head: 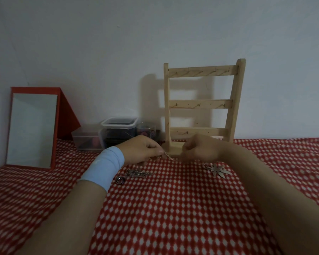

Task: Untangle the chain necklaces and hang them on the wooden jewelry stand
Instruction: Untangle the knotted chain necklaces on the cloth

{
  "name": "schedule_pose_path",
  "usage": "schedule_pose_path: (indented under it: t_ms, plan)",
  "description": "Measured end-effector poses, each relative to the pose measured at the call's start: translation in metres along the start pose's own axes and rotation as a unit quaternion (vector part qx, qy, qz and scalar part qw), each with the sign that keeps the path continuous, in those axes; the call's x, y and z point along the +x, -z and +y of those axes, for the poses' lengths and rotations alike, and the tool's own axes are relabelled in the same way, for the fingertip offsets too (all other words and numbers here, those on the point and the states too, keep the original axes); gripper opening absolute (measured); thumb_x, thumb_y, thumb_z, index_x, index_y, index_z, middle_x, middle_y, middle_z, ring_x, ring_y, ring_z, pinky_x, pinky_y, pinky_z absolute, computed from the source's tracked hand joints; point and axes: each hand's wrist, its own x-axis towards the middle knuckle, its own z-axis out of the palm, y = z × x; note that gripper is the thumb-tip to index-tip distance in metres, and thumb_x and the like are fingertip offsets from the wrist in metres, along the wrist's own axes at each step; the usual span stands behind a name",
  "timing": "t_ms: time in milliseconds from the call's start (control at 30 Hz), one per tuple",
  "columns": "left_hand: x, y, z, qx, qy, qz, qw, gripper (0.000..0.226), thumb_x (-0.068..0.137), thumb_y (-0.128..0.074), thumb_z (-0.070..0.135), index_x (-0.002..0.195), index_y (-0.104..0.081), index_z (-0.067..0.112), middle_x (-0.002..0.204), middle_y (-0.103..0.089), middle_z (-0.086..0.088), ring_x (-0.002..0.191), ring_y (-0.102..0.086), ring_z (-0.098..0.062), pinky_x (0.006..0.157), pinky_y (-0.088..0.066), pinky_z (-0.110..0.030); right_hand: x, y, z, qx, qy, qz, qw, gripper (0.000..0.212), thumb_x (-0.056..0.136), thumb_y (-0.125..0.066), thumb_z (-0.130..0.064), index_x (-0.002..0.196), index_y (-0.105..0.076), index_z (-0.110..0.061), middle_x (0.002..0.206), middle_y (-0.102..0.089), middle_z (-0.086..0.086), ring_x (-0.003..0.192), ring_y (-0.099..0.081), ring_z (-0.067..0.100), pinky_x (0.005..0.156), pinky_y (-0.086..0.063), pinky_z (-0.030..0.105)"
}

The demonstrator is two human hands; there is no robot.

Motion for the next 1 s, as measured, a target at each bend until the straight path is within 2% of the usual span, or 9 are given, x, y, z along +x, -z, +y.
schedule_pose_path:
  t_ms: [100,200,300,333,367,533,667,767,1000]
  plan:
    - [0.002,-0.003,0.002,-0.044,-0.001,-0.006,0.999,0.022,0.099,-0.052,0.033,0.097,-0.074,0.031,0.084,-0.073,0.015,0.077,-0.067,-0.002,0.075,-0.054,-0.019,0.007,-0.016,-0.011,0.099,0.052,0.000,0.994,0.029,0.092,-0.067,-0.035,0.121,-0.063,-0.030,0.119,-0.068,-0.009,0.113,-0.063,0.012,0.102,-0.050,0.037]
    - [0.000,-0.004,0.004,-0.075,0.000,-0.007,0.997,0.022,0.100,-0.051,0.035,0.099,-0.072,0.029,0.076,-0.068,0.018,0.067,-0.065,-0.003,0.070,-0.054,-0.021,0.010,-0.026,-0.017,0.238,0.091,-0.042,0.966,0.034,0.098,-0.062,-0.024,0.131,-0.059,-0.025,0.103,-0.075,-0.001,0.101,-0.071,0.017,0.098,-0.054,0.043]
    - [-0.002,0.000,0.003,-0.120,0.032,-0.032,0.992,0.029,0.102,-0.045,0.037,0.105,-0.069,0.021,0.057,-0.056,0.016,0.053,-0.059,-0.001,0.059,-0.046,-0.018,0.006,-0.021,-0.017,0.215,0.067,-0.029,0.974,0.019,0.105,-0.053,-0.020,0.119,-0.066,-0.020,0.065,-0.066,-0.007,0.062,-0.064,0.013,0.066,-0.057,0.034]
    - [-0.003,0.001,0.004,-0.129,0.044,-0.042,0.990,0.031,0.103,-0.044,0.035,0.108,-0.068,0.017,0.079,-0.037,0.029,0.048,-0.054,0.000,0.056,-0.042,-0.017,0.005,-0.018,-0.016,0.176,0.063,-0.010,0.982,0.018,0.105,-0.053,-0.023,0.110,-0.070,-0.023,0.063,-0.067,-0.012,0.059,-0.062,0.006,0.062,-0.051,0.026]
    - [-0.003,0.003,0.003,-0.134,0.047,-0.053,0.988,0.030,0.102,-0.045,0.032,0.111,-0.067,0.013,0.083,-0.070,-0.005,0.046,-0.050,0.000,0.054,-0.040,-0.018,0.003,-0.016,-0.016,0.145,0.062,0.008,0.987,0.018,0.104,-0.054,-0.026,0.100,-0.072,-0.025,0.066,-0.069,-0.019,0.061,-0.063,-0.002,0.066,-0.047,0.020]
    - [-0.004,0.008,-0.002,-0.059,0.034,-0.081,0.994,0.021,0.099,-0.055,0.027,0.110,-0.071,0.022,0.071,-0.064,0.000,0.059,-0.052,-0.011,0.063,-0.048,-0.024,0.004,-0.009,-0.009,0.149,0.064,0.063,0.985,0.017,0.097,-0.064,-0.028,0.088,-0.077,-0.023,0.083,-0.075,-0.017,0.084,-0.067,-0.004,0.086,-0.049,0.025]
    - [-0.005,0.006,0.001,-0.120,0.047,-0.080,0.988,0.027,0.102,-0.049,0.023,0.102,-0.075,0.014,0.077,-0.072,-0.001,0.079,-0.069,-0.018,0.077,-0.058,-0.033,0.004,-0.006,-0.006,0.177,0.046,0.074,0.980,0.028,0.102,-0.057,-0.029,0.081,-0.070,-0.015,0.062,-0.062,-0.010,0.057,-0.057,0.005,0.061,-0.045,0.022]
    - [-0.004,0.003,-0.001,-0.165,0.033,-0.087,0.982,0.030,0.103,-0.045,0.017,0.103,-0.072,0.006,0.091,-0.074,-0.003,0.087,-0.070,-0.020,0.085,-0.057,-0.036,0.004,-0.007,-0.003,0.230,0.044,0.067,0.970,0.033,0.105,-0.053,-0.030,0.084,-0.067,-0.009,0.077,-0.065,0.005,0.070,-0.063,0.018,0.072,-0.056,0.030]
    - [-0.004,-0.003,0.002,-0.222,0.033,-0.028,0.974,0.031,0.105,-0.038,0.018,0.097,-0.065,0.008,0.071,-0.068,-0.007,0.056,-0.059,-0.020,0.055,-0.051,-0.026,0.000,-0.002,-0.001,0.340,0.034,0.025,0.939,0.036,0.107,-0.046,-0.034,0.078,-0.055,-0.015,0.061,-0.036,-0.003,0.052,-0.028,0.011,0.048,-0.026,0.025]
